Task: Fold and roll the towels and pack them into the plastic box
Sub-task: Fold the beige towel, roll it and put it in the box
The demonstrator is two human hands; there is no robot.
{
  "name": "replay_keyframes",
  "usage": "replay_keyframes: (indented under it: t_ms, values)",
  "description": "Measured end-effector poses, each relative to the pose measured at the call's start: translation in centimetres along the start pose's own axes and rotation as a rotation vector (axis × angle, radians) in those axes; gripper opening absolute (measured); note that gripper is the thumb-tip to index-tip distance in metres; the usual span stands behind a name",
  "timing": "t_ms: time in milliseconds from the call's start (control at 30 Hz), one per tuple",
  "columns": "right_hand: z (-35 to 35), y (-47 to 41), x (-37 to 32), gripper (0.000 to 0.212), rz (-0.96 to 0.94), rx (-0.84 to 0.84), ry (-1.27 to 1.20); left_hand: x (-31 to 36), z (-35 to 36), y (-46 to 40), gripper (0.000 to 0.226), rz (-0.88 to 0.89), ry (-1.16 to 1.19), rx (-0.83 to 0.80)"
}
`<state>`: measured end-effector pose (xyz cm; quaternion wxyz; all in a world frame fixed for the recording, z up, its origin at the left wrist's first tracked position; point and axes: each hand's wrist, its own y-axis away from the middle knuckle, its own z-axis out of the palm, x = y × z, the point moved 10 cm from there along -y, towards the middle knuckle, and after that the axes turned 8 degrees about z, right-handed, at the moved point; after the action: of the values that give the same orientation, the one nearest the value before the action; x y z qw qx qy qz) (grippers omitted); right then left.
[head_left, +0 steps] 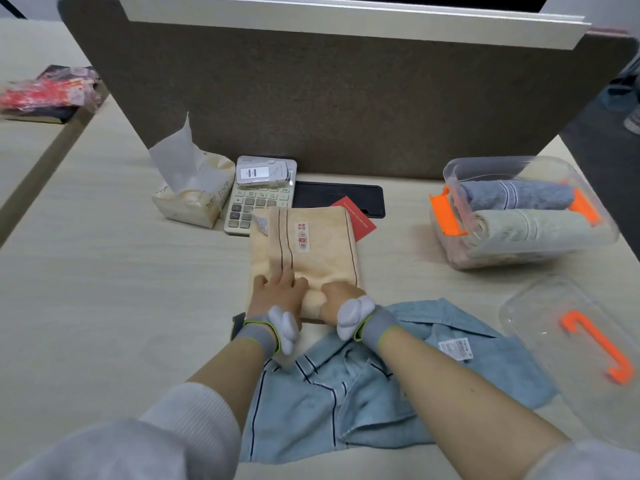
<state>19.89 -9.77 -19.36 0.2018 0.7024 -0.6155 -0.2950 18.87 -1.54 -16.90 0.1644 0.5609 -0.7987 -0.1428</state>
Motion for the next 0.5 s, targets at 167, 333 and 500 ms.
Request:
replay_keyframes:
  t_ms: [167, 333, 500]
  values:
    - [-2.3, 2.1, -0.7, 0.03, -0.016, 0.274, 0.025, -0.4, 0.4, 0.5, 0.043, -0.089, 0.04, -0.066]
    - [-1.6, 5.2, -2.4, 0.03, -0.212, 0.688, 0.223, -1.9, 3.5, -1.7, 0.018, -0.115, 0.188, -0.299]
    - [-1.9, 1.1, -1.1, 0.029, -0.017, 0.343, 0.128, -1.1, -0.2, -0.2, 0.038, -0.082, 0.087, 0.031]
